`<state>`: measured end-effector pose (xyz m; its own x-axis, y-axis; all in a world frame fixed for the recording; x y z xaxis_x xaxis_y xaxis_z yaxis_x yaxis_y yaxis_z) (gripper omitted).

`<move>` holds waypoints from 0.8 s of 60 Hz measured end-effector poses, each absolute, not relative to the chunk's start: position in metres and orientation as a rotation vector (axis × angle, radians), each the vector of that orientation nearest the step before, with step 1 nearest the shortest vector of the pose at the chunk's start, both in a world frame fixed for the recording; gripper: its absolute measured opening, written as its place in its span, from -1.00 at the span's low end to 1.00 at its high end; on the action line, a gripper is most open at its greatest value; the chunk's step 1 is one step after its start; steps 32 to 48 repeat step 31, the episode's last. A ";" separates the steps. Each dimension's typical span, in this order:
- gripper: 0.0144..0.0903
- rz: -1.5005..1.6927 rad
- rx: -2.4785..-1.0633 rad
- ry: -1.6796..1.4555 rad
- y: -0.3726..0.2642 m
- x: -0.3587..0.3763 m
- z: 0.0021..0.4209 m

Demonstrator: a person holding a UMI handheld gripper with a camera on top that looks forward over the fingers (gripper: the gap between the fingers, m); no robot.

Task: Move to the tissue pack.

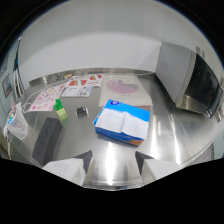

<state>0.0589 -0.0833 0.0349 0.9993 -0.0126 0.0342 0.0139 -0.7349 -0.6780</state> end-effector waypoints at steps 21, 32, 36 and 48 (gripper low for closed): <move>0.84 -0.043 -2.402 -0.019 -0.032 0.069 0.028; 0.84 -0.035 -2.409 -0.014 -0.030 0.069 0.026; 0.84 -0.035 -2.409 -0.014 -0.030 0.069 0.026; 0.84 -0.035 -2.409 -0.014 -0.030 0.069 0.026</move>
